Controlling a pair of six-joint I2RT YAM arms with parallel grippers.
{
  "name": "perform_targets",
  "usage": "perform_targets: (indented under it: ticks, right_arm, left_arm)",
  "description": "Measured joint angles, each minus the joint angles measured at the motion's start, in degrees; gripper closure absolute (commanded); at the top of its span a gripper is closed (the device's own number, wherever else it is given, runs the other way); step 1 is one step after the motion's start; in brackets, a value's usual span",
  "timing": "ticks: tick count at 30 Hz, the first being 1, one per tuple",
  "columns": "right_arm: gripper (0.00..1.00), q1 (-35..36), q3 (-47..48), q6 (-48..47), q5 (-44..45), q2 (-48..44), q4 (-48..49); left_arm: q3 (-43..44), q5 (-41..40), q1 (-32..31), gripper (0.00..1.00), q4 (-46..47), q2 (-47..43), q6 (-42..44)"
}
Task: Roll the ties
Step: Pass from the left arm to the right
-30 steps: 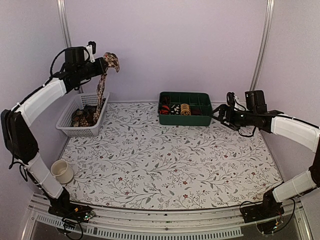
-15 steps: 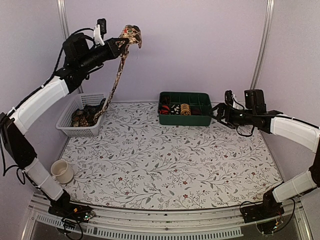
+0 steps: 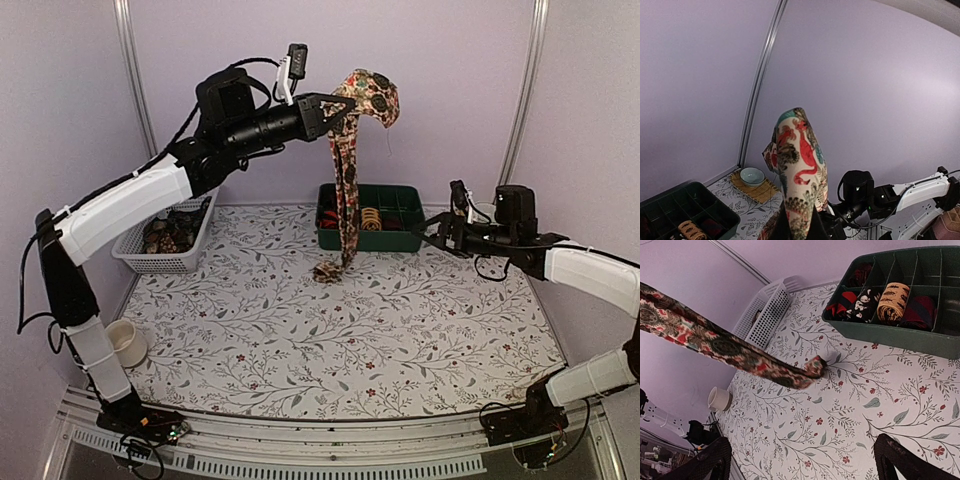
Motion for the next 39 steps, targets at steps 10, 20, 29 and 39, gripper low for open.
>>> perform_targets:
  ticks: [10, 20, 29, 39]
  right_arm:
    - [0.00, 1.16, -3.65, -1.42, -4.48, -12.41, 9.86]
    - [0.06, 5.22, -3.67, -10.10, -2.82, -13.86, 12.46]
    - [0.02, 17.00, -7.41, -29.00, 8.68, -13.25, 15.87]
    - [0.00, 34.77, -9.94, -60.63, 41.27, -0.17, 31.63]
  left_arm:
    - [-16.20, 0.33, -3.23, 1.00, 3.13, -3.37, 0.94]
    - [-16.85, 3.13, -3.39, 1.00, -2.86, -6.32, 4.11]
    - [-21.66, 4.11, -3.54, 1.00, -7.76, -8.52, 3.32]
    - [-26.53, 0.98, -3.56, 1.00, -8.94, -8.52, -2.10]
